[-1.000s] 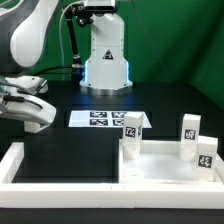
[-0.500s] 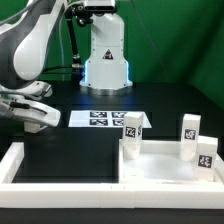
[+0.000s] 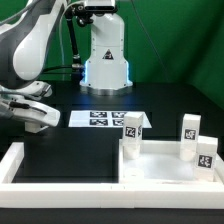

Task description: Assemble square table

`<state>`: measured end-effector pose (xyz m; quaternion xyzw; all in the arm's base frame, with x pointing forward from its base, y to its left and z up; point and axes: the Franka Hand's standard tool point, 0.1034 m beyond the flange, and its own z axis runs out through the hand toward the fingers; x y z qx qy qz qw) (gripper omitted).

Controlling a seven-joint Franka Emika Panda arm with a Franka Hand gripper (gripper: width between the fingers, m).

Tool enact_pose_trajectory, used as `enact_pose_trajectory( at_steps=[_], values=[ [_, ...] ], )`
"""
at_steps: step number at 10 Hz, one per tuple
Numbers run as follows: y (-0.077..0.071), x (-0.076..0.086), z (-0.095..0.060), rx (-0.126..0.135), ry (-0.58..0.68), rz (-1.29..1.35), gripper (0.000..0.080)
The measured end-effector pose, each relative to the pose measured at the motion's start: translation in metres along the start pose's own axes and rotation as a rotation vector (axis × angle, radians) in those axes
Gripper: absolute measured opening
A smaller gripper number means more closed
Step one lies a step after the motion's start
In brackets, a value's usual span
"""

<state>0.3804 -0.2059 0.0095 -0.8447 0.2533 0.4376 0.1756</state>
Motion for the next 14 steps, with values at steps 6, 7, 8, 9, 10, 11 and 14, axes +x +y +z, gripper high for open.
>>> enact_pose_trajectory(
  at_steps=[6,7,8,9,10,11,14],
  values=[
    [-0.057,-0.041,-0.067,-0.054,0.017,-0.111,0.0288],
    [-0.062,-0.043,-0.077,-0.079,0.064,-0.129,0.0288],
    [-0.053,-0.037,-0.078,-0.079,0.123,-0.117,0.0289],
    [-0.05,-0.04,-0.074,-0.072,0.109,-0.108,0.0289],
    [-0.051,-0.035,-0.078,-0.08,0.145,-0.112,0.0289],
    [-0.058,-0.029,-0.087,-0.093,0.252,-0.127,0.0289],
    [-0.165,-0.059,-0.116,-0.12,0.562,-0.201,0.0289]
  ],
)
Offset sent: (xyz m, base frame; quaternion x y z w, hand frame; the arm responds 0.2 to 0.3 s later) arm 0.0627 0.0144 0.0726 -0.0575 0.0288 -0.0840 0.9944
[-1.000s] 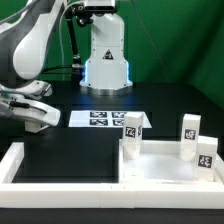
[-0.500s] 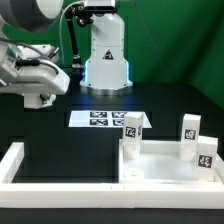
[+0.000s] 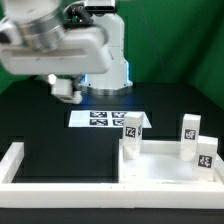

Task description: Assemble square table

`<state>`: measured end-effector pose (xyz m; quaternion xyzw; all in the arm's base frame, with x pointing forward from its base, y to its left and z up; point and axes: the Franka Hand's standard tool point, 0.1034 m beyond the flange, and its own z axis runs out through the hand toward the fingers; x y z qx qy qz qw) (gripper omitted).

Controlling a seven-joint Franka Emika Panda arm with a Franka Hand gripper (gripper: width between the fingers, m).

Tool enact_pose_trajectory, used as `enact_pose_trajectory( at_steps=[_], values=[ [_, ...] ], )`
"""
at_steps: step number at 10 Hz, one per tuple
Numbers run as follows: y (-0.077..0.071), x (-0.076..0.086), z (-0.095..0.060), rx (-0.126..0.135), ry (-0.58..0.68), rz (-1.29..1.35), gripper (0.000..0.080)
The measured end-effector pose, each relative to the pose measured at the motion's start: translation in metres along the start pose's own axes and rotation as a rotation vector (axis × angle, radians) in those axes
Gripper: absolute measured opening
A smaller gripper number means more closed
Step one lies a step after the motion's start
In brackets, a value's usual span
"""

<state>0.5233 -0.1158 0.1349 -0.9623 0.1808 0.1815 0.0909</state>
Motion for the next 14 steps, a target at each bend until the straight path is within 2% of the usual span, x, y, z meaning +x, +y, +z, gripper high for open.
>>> enact_pose_trajectory(
  at_steps=[1,2,3,6,7,8,9,11,12,13,14],
  values=[
    [-0.032,0.008,-0.022,-0.005,0.101,-0.034,0.0289],
    [-0.046,0.009,-0.033,-0.003,0.142,-0.039,0.0289],
    [-0.044,0.018,-0.033,-0.009,0.246,-0.046,0.0289],
    [-0.045,0.023,-0.033,-0.025,0.458,-0.039,0.0289],
    [-0.069,0.035,-0.039,-0.044,0.605,-0.02,0.0289],
    [-0.105,0.041,-0.041,-0.039,0.716,-0.027,0.0289],
    [-0.121,0.05,-0.041,-0.039,0.81,-0.041,0.0289],
    [-0.134,0.065,-0.023,-0.037,1.026,-0.035,0.029],
    [-0.132,0.067,-0.017,-0.042,1.129,-0.029,0.029],
    [-0.13,0.067,-0.009,-0.055,1.102,-0.031,0.029],
    [-0.131,0.068,-0.011,-0.056,1.102,-0.034,0.029]
  ],
)
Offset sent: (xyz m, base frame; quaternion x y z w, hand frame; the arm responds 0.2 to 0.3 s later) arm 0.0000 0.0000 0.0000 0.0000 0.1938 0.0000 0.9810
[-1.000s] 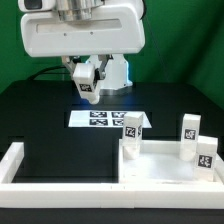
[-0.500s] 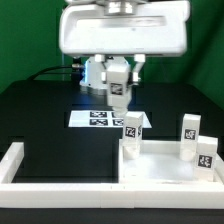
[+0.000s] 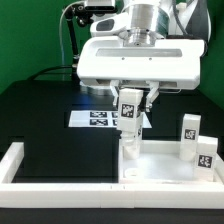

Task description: Assemble square table

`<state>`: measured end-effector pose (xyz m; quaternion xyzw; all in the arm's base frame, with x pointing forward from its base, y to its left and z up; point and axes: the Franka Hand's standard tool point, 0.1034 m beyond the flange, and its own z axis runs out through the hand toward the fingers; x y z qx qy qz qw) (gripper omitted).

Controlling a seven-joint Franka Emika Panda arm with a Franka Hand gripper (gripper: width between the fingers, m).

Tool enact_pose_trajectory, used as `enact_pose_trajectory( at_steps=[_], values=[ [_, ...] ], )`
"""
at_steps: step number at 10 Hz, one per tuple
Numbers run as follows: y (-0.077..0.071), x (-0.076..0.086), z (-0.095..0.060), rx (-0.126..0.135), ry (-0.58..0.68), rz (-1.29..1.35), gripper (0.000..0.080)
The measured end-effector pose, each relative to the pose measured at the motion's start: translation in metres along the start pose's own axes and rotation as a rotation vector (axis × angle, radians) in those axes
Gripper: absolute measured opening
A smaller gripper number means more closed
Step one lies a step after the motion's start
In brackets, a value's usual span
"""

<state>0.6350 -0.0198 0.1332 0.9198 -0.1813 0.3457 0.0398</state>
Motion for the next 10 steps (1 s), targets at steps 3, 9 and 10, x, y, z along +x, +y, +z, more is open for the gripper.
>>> enact_pose_trajectory(
  at_steps=[3,9,10],
  values=[
    [0.006,-0.001,0.003,-0.002,-0.01,-0.028,0.029],
    [-0.026,-0.006,0.032,0.031,-0.082,-0.011,0.029],
    [-0.023,-0.005,0.032,0.029,-0.08,-0.025,0.029]
  ],
)
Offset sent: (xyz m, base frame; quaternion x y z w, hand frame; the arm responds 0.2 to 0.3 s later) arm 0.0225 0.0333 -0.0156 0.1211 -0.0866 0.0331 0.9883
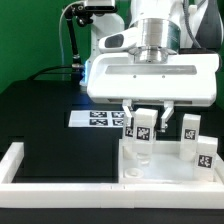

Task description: Assemble square table

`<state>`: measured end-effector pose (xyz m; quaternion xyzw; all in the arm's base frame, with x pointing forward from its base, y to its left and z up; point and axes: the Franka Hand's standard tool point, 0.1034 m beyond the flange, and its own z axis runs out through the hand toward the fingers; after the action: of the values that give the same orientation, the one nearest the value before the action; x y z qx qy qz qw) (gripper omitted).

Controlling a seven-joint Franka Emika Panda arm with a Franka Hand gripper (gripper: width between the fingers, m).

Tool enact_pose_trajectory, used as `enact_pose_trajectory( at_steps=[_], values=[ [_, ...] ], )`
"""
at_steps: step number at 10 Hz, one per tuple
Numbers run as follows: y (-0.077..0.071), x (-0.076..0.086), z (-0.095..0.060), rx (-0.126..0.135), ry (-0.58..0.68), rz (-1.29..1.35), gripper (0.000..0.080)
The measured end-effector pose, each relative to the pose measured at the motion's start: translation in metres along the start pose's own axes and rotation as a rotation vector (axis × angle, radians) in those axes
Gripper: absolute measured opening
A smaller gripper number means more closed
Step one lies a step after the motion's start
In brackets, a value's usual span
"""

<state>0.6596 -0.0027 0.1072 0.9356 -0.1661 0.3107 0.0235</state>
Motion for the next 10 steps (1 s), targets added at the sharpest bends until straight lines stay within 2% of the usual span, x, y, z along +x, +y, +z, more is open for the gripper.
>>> enact_pose_trajectory(
  at_steps=[1,2,3,5,8,10],
  values=[
    [0.019,0.005,-0.003,-0.011,0.006,-0.051,0.029],
    [0.029,0.006,-0.002,-0.007,-0.005,-0.021,0.029],
    [0.025,0.001,0.0,0.002,-0.024,-0.017,0.029],
    [0.027,0.0,0.004,0.001,-0.036,-0.012,0.029],
    [0.013,-0.013,0.011,0.009,-0.051,-0.019,0.029],
    [0.011,-0.017,0.013,0.009,-0.056,-0.025,0.029]
  ],
)
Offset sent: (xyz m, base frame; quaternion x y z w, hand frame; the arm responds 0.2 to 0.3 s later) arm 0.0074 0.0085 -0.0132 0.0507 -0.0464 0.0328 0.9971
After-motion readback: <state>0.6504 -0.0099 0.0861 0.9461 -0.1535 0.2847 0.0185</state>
